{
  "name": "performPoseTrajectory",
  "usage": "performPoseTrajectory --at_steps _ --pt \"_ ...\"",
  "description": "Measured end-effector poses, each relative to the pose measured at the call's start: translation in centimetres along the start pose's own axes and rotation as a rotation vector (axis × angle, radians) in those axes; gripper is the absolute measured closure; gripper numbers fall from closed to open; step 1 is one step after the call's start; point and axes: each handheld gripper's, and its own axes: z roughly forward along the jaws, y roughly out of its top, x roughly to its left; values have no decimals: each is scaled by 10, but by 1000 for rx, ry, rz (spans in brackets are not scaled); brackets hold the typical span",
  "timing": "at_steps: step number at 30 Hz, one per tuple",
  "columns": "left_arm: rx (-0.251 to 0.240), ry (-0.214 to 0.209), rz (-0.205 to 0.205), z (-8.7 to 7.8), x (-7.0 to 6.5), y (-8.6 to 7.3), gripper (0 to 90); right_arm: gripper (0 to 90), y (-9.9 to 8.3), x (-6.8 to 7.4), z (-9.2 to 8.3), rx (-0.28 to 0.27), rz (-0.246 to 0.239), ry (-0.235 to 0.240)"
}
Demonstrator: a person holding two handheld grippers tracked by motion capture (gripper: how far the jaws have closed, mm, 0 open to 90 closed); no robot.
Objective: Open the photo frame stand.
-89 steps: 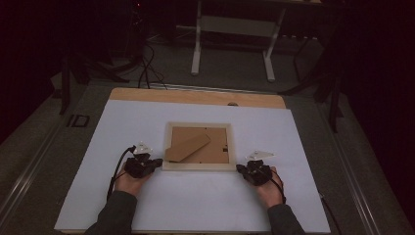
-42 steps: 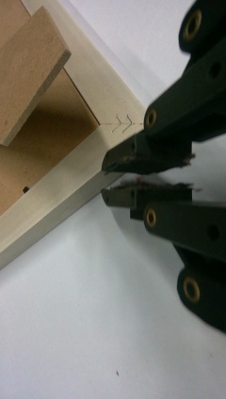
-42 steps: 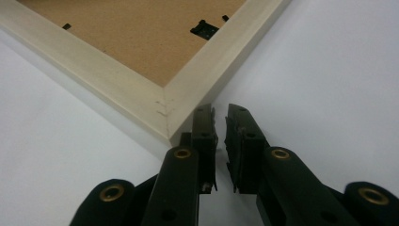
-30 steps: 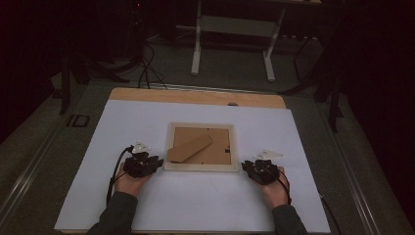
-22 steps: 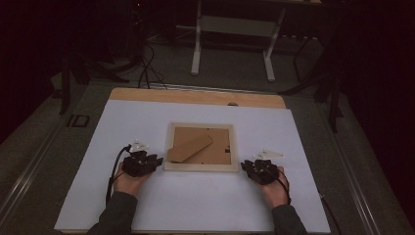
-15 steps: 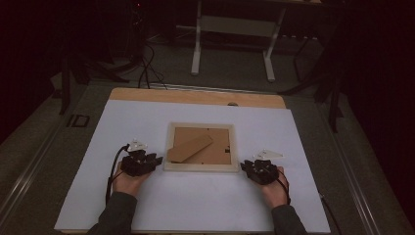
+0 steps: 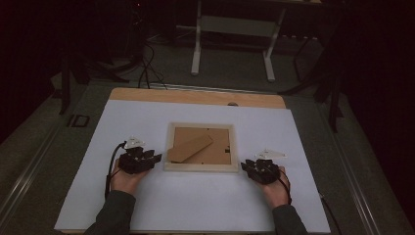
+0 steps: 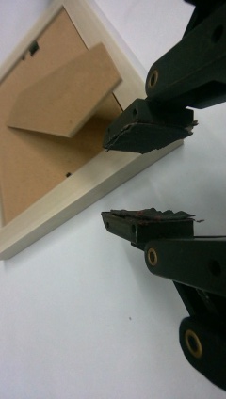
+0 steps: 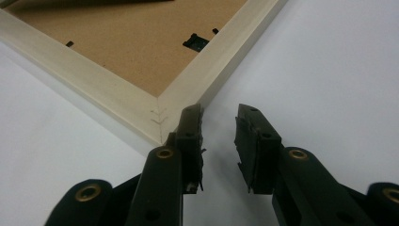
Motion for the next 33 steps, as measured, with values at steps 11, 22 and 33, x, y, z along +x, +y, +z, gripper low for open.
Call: performPoseTrajectory --at_steps 11,22,33 --pt "-30 -27 3 -4 -4 13 574 691 0 -2 -3 -8 12 2" --pt "-63 -81 3 0 -10 28 609 676 0 -2 -2 -9 18 7" --pt "-48 -138 39 15 -20 46 646 657 0 -2 -2 -6 22 10"
